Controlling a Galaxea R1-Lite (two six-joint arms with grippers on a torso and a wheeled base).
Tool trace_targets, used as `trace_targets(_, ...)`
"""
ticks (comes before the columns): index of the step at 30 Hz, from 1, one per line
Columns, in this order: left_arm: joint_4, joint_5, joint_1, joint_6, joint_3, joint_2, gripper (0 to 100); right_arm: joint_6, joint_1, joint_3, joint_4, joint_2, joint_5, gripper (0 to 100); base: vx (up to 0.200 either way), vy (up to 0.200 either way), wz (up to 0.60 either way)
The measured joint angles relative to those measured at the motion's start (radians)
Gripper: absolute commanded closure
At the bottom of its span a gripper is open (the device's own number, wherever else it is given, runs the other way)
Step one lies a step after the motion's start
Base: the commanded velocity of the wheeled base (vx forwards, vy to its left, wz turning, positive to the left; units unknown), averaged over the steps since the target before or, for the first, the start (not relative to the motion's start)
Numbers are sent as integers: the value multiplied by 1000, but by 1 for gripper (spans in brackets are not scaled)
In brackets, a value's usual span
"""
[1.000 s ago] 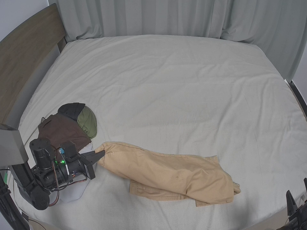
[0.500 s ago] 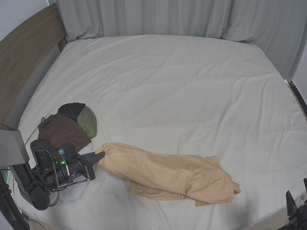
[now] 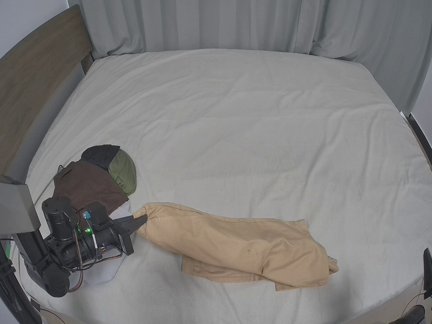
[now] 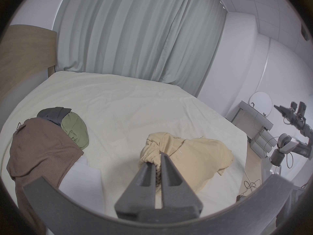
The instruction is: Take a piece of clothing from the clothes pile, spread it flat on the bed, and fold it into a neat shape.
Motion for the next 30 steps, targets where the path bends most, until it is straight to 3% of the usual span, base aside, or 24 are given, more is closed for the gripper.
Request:
trace_targets(16,0,1,-1,1,-1,-6,100,22,34,-122,-55,253,76,0,0,0,0)
trace_targets(30,0,1,-4,1,0,-7,100,20,35,-131,-56,429,223,0,0,0,0)
